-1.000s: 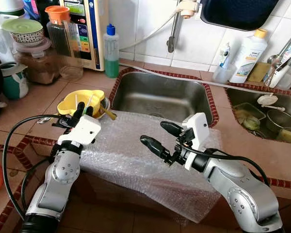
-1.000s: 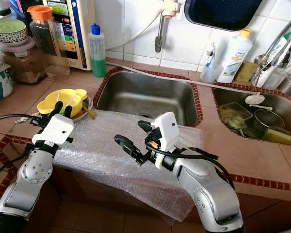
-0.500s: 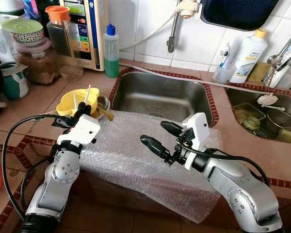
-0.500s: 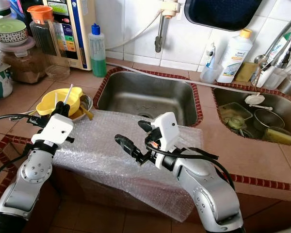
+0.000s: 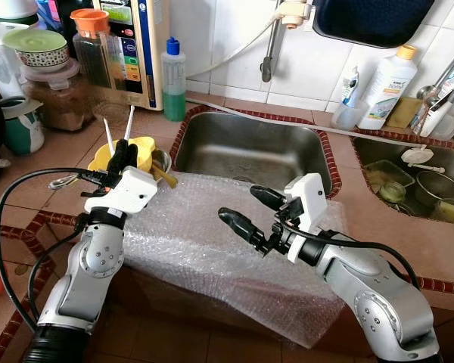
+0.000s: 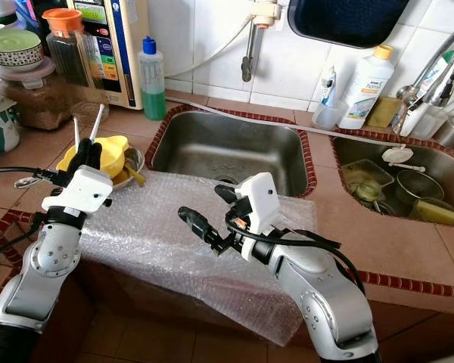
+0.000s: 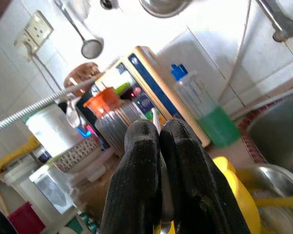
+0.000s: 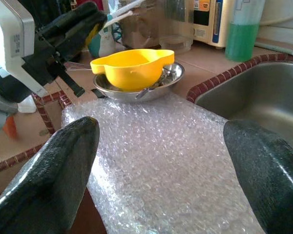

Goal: Kitchen organization

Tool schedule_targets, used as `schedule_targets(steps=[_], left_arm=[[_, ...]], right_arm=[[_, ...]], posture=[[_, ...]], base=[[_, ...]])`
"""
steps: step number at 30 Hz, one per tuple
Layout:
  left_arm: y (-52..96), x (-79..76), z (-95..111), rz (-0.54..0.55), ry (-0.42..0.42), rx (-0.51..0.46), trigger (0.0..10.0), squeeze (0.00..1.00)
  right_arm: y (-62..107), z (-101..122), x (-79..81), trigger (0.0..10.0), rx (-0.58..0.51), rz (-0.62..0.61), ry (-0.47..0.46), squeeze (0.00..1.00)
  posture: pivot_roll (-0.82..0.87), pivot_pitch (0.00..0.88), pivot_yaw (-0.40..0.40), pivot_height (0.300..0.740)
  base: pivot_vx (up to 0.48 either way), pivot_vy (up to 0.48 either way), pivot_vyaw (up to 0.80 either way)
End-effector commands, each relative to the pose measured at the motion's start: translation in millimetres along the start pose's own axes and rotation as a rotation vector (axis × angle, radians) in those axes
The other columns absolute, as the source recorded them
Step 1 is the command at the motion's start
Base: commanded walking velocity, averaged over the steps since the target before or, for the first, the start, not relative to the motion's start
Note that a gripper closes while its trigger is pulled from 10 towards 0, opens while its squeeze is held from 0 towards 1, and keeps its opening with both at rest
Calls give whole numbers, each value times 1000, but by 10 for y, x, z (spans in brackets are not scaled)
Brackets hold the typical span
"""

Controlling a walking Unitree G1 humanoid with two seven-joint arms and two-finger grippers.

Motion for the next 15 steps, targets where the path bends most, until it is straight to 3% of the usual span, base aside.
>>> schedule_targets(steps=[1,5,8,11,15], left_arm=[[-73,21,168,10,-1,-72,10000,0],[-202,-62,373,-39,55,-144,10000,0],[-255,-295,508,-167,41,-235,10000,0],[-271,-386,560,-210,38,-269,10000,0],[-308,-671,703,-343,18,-366,10000,0]], right_arm=[[-1,37,-39,10000,-9,-18,21,0],[-9,57,-146,10000,-23,-81,2,0],[-45,120,-395,10000,-48,-187,-50,0],[-46,168,-472,10000,-62,-207,-53,0],[-36,298,-718,10000,-118,-299,-125,0]], posture=[[30,0,-84,740],[41,0,-91,740],[41,0,-87,740],[40,0,-80,740],[34,0,-70,740]], base=[[0,0,0],[0,0,0],[0,0,0],[0,0,0],[0,0,0]])
Point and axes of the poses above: a point about 5 cm out from each wrist's last joint towards the gripper, its own y axis pointing back from the gripper into the wrist, its own z axis along the axis of the wrist's last joint, x = y × z, the point moved 3 cm from there along -y, pointing out of the wrist towards the gripper, and after that the axes turned 12 degrees about y, right-handed, at the moved point
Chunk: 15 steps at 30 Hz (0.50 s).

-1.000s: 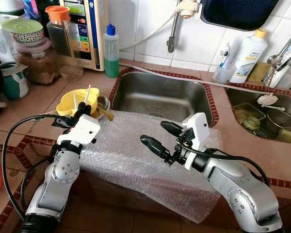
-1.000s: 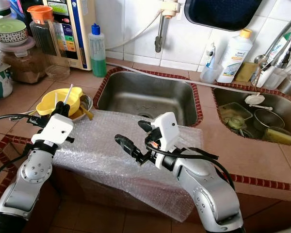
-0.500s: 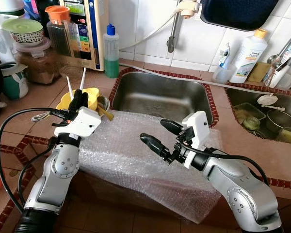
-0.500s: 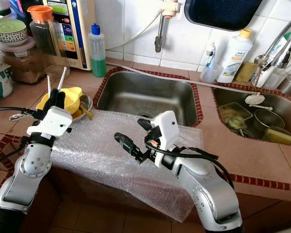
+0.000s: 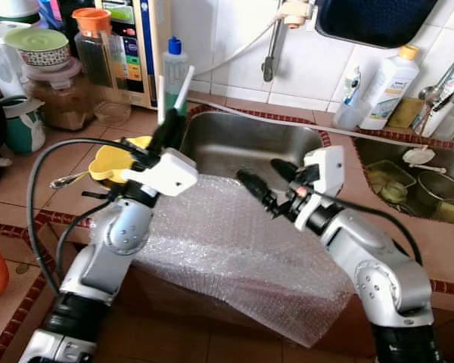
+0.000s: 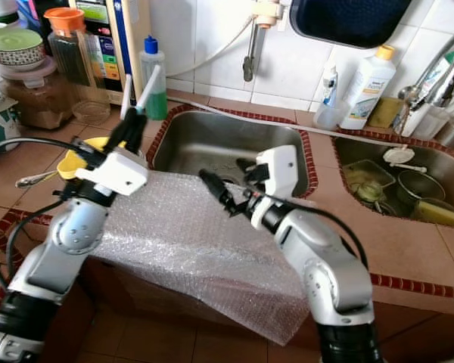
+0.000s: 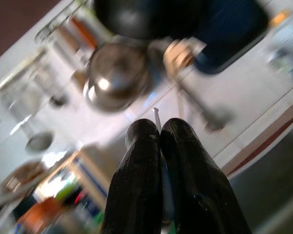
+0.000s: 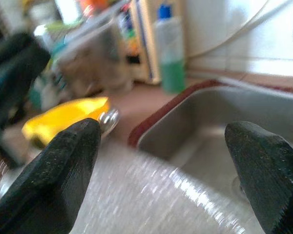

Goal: Kitchen organization

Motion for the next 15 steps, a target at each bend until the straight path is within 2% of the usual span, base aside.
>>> schedule_targets(steps=[1,2,6,7,10,15], left_arm=[[-58,-123,71,-81,-17,-51,10000,0],[-75,-189,61,-127,-35,-67,10000,0],[-100,-279,48,-194,-53,-99,10000,0],[-122,-324,60,-221,-70,-114,10000,0],[-145,-367,61,-245,-71,-123,10000,0],[-156,-454,92,-277,-84,-154,10000,0]], right_arm=[[-5,59,-105,10000,-18,-43,-40,0],[-31,114,-179,10000,-37,-70,-97,0],[-73,161,-262,10000,-48,-76,-213,0],[-89,175,-335,10000,-48,-88,-246,0],[-106,219,-404,10000,-60,-99,-254,0],[-196,300,-480,10000,-80,-81,-364,0]], posture=[[32,0,-67,740],[29,0,-62,740],[25,0,-59,740],[27,0,-61,740],[27,0,-64,740],[29,0,-80,740]], base=[[0,0,0],[0,0,0],[0,0,0],[0,0,0],[0,0,0],[0,0,0]])
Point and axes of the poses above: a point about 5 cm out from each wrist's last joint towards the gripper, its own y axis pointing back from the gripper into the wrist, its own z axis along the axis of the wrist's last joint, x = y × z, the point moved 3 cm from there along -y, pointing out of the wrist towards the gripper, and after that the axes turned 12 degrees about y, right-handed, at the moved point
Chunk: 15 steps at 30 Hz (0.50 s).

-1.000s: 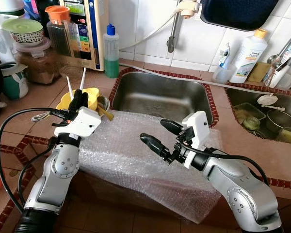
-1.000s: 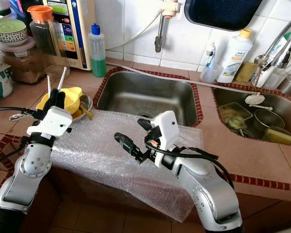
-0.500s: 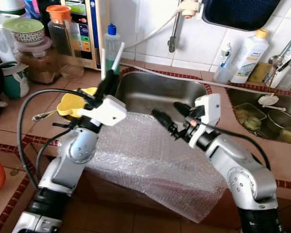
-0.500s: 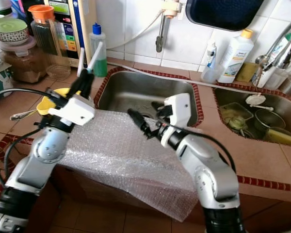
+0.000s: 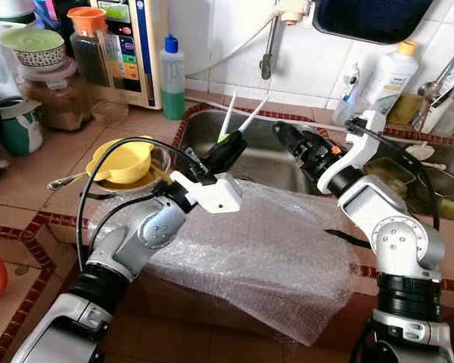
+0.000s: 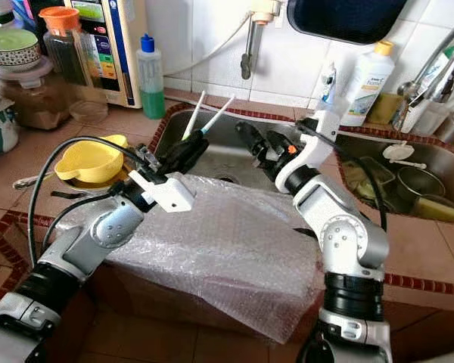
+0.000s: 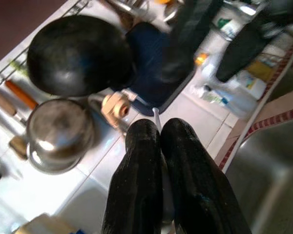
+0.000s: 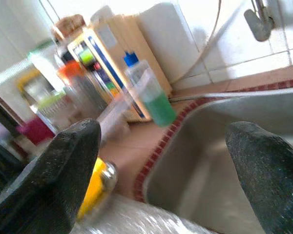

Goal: Kitchen organization

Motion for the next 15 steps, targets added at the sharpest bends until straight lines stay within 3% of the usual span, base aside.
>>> schedule_targets(steps=[1,5,15], left_arm=[[-60,-47,60,-25,-15,-35,10000,0],[-125,-108,108,-32,-11,-65,10000,0],[-298,-68,236,-6,-5,-130,10000,0]], right_arm=[[-19,42,-33,10000,-2,-9,-32,0],[-125,64,-10,10000,-9,1,-118,0],[-279,55,21,10000,-25,-38,-134,0]], posture=[[29,0,-80,740],[30,0,-77,740],[27,0,-54,740]], base=[[0,0,0],[0,0,0],[0,0,0]])
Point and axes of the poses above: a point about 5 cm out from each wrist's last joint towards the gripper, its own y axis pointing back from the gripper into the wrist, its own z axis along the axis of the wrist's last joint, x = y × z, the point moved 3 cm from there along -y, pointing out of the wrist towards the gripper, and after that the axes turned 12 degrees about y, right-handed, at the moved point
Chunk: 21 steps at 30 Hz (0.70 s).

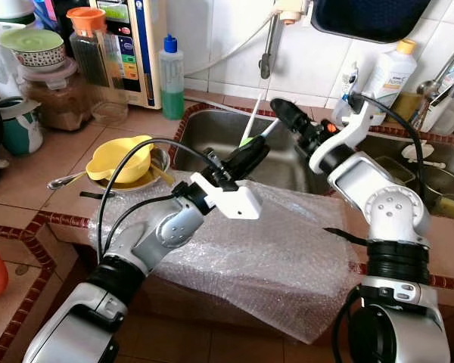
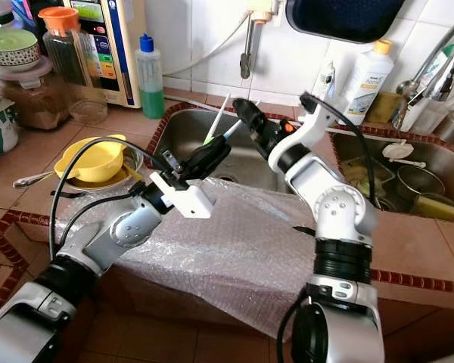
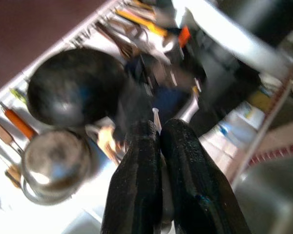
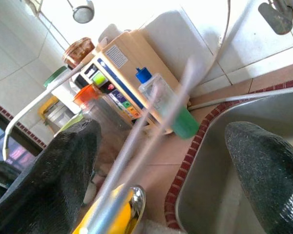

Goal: Kitchen organization

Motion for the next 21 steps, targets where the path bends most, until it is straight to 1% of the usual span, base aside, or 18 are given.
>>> schedule_targets(steps=[1,3,4,7,9,14,21], left_arm=[[-30,9,28,-4,-3,-17,10000,0],[-40,8,39,-3,1,-22,10000,0],[-38,2,39,-5,4,-23,10000,0],[-34,-5,33,-9,4,-28,10000,0],[-35,0,34,-12,2,-32,10000,0],[-24,14,26,-16,-5,-32,10000,0],[-17,17,13,-19,-13,-31,10000,0]], right_arm=[[-14,5,-57,10000,0,-37,4,0],[-29,-6,-73,10000,-4,-47,-1,0],[-45,-16,-99,0,-7,-65,-10,0],[-70,5,-131,0,-28,-90,-24,0],[-74,21,-163,0,-41,-116,-7,0],[-78,58,-229,0,-64,-150,-11,0],[-110,67,-222,0,-73,-151,-47,0]], posture=[[27,0,-50,740],[27,0,-46,740],[30,0,-40,740],[34,0,-35,740],[39,0,-33,740],[41,0,-33,740],[44,0,-39,740]], base=[[0,0,0],[0,0,0],[0,0,0],[0,0,0],[0,0,0],[0,0,0],[0,0,0]])
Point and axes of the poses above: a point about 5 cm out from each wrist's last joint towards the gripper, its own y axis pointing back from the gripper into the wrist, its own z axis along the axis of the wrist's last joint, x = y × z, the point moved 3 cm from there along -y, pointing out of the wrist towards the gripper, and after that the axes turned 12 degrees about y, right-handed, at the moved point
